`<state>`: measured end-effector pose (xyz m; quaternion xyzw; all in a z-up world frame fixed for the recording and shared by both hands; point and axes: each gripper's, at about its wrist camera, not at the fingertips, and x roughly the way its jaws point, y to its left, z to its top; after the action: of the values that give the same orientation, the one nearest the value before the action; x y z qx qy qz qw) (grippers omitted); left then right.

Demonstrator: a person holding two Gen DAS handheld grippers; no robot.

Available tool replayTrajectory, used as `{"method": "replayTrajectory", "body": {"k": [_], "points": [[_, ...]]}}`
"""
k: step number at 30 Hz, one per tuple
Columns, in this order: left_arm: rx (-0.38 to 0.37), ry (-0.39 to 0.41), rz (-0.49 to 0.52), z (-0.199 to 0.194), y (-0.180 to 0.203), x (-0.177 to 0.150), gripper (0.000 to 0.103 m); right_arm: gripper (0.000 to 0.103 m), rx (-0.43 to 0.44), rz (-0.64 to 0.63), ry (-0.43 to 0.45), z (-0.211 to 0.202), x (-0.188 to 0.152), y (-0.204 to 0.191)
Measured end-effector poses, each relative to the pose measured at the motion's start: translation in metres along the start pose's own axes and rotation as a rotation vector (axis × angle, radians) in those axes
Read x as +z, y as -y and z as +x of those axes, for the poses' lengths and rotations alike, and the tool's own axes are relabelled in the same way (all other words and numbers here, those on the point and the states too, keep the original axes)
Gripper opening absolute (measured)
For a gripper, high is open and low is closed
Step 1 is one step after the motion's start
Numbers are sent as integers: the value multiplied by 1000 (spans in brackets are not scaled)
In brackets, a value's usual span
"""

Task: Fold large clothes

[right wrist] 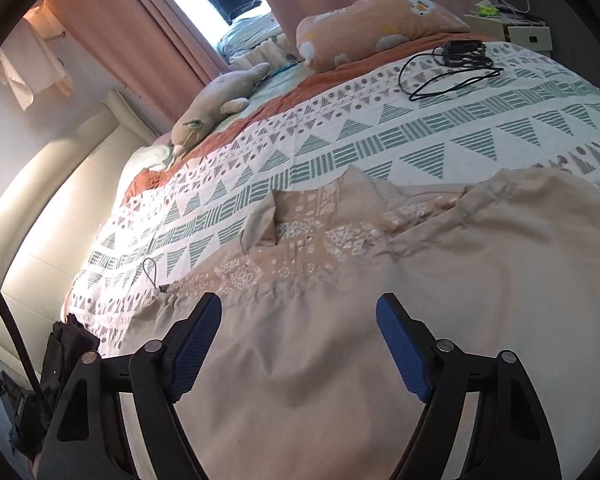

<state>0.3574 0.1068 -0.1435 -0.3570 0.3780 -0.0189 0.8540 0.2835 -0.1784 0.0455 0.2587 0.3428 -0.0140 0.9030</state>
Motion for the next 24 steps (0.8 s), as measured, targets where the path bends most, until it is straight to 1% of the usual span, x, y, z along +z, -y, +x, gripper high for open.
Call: {"method": "replayTrajectory", "body": {"k": [1, 3, 4, 7, 8, 11, 13, 14, 15, 17, 18, 20, 22, 24], "points": [[9, 0, -11, -2, -4, -3, 92, 72, 10, -3, -14, 6, -1, -4], [16, -6, -35, -3, -14, -9, 90, 70, 7, -22, -43, 17, -3, -11], [22, -16, -41, -3, -17, -12, 90, 69, -7, -32, -54, 23, -3, -15], [28, -47, -72, 1, -28, -19, 81, 68, -56, -68, -86, 42, -5, -25], [46, -55, -89, 2, -32, -21, 79, 68, -68, -75, -101, 50, -6, -27], [58, -86, -128, 6, -42, -29, 76, 67, -108, -90, -150, 74, -10, -28], [57, -112, -135, 10, -44, -35, 74, 66, -134, -98, -179, 87, -12, -30], [61, -127, -131, 12, -43, -38, 74, 64, -143, -107, -192, 94, -13, -31], [63, -141, -129, 15, -43, -40, 73, 61, -161, -122, -207, 101, -13, -32], [69, -159, -123, 20, -41, -42, 73, 37, -215, -133, -218, 112, -12, -33], [72, -167, -117, 22, -39, -43, 73, 33, -231, -137, -221, 117, -11, -32], [67, -178, -113, 26, -37, -43, 73, 19, -240, -152, -223, 126, -7, -33], [58, -189, -112, 29, -36, -42, 73, 13, -243, -175, -228, 133, -5, -34], [54, -197, -113, 33, -35, -43, 73, 10, -247, -198, -234, 142, -3, -36]]}}
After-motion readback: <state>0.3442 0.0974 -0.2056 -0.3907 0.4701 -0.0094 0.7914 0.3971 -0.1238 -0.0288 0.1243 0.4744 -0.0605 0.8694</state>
